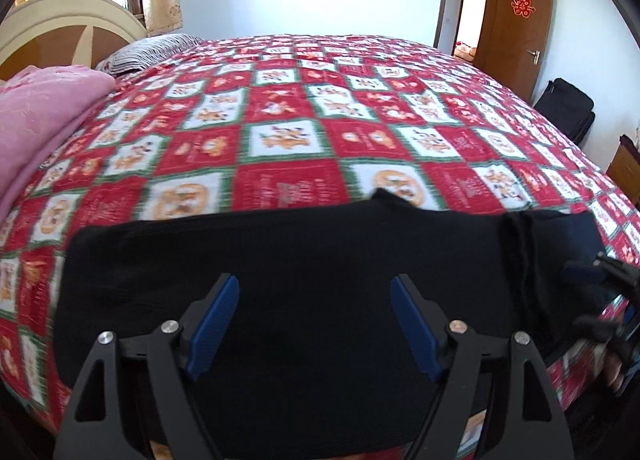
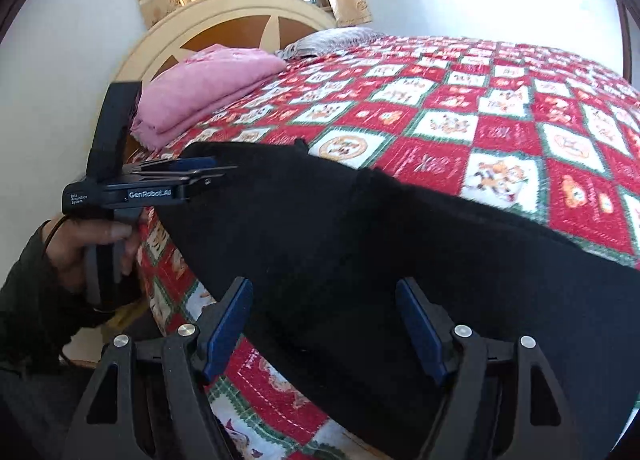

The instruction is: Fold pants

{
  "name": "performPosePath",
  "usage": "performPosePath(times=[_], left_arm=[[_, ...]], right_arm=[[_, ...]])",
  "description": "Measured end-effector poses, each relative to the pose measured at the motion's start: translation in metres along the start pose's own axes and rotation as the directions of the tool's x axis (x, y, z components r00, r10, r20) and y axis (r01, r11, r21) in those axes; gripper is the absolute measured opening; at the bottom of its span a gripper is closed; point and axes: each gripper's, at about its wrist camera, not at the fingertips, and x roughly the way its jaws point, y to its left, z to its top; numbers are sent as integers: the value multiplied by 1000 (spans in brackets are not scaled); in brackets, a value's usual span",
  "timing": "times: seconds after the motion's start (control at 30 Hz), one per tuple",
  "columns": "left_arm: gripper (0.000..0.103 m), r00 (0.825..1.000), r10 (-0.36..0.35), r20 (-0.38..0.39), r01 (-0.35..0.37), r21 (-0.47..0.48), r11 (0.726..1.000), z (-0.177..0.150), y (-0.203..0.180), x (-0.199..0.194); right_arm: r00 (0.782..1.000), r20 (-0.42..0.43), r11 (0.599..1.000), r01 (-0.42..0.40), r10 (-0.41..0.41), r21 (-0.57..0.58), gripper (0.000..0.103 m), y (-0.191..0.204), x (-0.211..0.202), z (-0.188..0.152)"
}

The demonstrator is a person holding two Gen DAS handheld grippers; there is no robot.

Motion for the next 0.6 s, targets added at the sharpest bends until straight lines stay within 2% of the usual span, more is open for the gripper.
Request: performPosePath(times=[0.2,0.3,0.4,0.5,0.6], left_arm=[[82,990,130,48,-125,-83,989,-5,77,-21],[82,986,157,55,-148,-145,978,-13,112,-23],[82,990,131,52,-118,-202,972,-21,138,-15],[81,996,52,71,-31,-266,963,-28,151,-8],[81,996,-10,83,33,-290,956,-31,154,0]], right_arm=[[999,38,1000,-7,7,2,75,0,-9,6],[999,51,1000,-8,8,0,75,3,-12,5],[998,64,1000,-9,9,-4,75,6,-15,6],[997,76,1000,-10,10,-5,75,7,-16,5],[997,78,1000,-5,4,5,75,5,-16,3]])
